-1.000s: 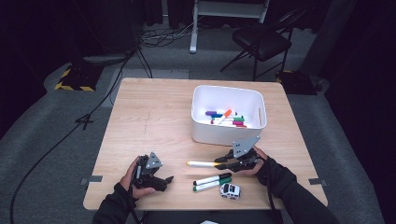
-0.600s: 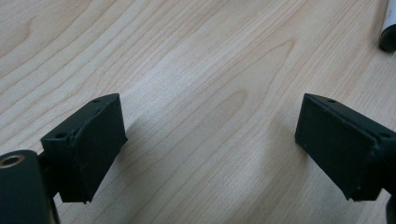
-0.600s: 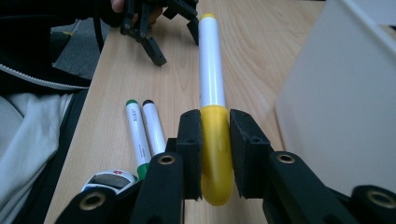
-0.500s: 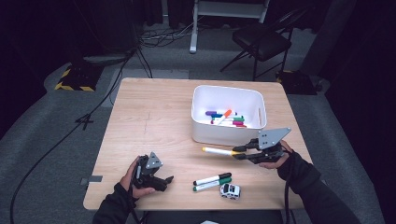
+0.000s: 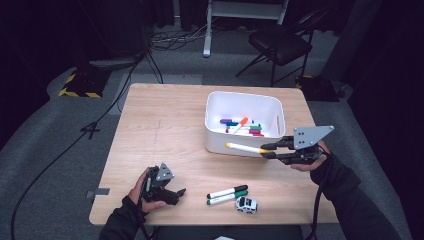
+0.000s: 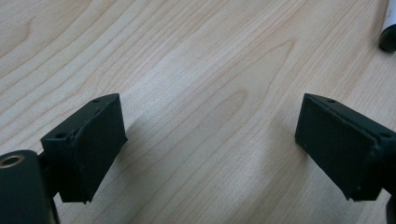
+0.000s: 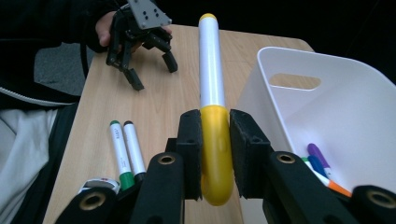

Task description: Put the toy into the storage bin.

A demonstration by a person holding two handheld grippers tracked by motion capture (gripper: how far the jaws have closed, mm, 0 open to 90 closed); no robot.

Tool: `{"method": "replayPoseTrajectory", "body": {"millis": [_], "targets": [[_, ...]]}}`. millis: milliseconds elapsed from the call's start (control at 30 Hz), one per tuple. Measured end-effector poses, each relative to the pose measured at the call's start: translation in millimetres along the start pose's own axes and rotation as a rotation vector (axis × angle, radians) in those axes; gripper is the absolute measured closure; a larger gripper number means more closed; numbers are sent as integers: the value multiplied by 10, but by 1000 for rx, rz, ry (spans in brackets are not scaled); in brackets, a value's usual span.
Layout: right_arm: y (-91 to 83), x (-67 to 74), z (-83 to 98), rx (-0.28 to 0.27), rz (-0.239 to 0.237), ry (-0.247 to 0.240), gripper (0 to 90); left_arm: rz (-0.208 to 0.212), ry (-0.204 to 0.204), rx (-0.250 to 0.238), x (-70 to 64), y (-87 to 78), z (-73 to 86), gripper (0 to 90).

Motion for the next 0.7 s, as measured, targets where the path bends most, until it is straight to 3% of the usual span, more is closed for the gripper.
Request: {"method": "replayPoseTrajectory", "body": {"millis": [433,700], "targets": [[-190,-202,-138,-34,60,19,752,1,0,0,0,0,0,89],[-222,-421,-181,-41,114,49,752,0,0,0,0,0,0,88]]}}
Point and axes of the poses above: each handheld gripper's, and its own axes: y roughly forward along the jaws, z roughly out of its underside, x roughly to its left, the point moved 3 cm from there along y, roughly forward along the jaws, and after that the axes turned 10 degrees about y, right-handed, at the moved point
